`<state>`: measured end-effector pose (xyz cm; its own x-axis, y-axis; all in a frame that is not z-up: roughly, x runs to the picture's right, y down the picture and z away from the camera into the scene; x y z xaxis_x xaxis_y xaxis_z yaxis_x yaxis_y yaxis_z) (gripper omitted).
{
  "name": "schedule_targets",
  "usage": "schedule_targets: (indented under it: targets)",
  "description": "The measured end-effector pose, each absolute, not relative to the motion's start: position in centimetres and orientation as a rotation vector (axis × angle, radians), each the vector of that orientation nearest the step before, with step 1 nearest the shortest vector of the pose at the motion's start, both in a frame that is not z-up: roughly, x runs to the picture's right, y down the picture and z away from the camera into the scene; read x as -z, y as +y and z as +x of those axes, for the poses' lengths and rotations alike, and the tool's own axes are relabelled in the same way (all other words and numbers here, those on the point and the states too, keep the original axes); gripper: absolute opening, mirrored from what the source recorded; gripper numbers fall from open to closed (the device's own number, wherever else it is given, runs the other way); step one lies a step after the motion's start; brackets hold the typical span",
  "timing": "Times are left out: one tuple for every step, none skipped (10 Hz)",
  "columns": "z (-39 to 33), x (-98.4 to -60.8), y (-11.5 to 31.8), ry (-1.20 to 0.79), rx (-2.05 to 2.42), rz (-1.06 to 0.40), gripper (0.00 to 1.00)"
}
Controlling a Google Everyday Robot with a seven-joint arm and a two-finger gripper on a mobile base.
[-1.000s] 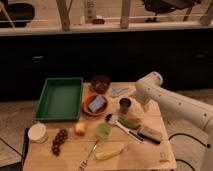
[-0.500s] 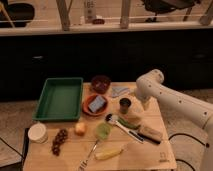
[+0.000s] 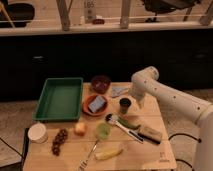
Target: Stack cups on top of each other
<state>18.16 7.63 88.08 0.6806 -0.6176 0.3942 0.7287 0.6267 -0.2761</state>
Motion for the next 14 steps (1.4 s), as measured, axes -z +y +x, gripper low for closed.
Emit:
schedule_targets:
  targets:
    - [17.8, -88.0, 7.6, -0.288, 0.797, -0.441, 0.8]
    - [17.1, -87.9, 7.7, -0.309, 0.823, -0.451, 0.8]
    - [16.7, -87.8, 7.8, -0.324, 0.842, -0.458, 0.8]
    - [16.4, -87.6, 7.9, -0.334, 0.856, -0.468, 0.8]
    - [16.0, -87.5, 8.2, -0.348, 0.876, -0.487, 0.8]
    - [15.7, -87.4, 8.4, -0.354, 0.889, -0.499, 0.8]
    - [15.3, -87.3, 8.5, -0.361, 0.907, -0.516, 0.8]
    - [15.0, -87.2, 8.7, -0.367, 0.924, -0.535, 0.8]
    - [14.9, -87.2, 8.8, -0.369, 0.932, -0.547, 0.8]
    - [14.9, -87.2, 8.9, -0.37, 0.94, -0.56, 0.8]
    - [14.7, -87.2, 9.0, -0.372, 0.948, -0.568, 0.8]
    - [14.4, -87.2, 9.1, -0.373, 0.955, -0.574, 0.76]
    - [14.4, -87.2, 9.1, -0.371, 0.954, -0.578, 0.69]
    - [14.5, -87.1, 9.2, -0.367, 0.953, -0.581, 0.59]
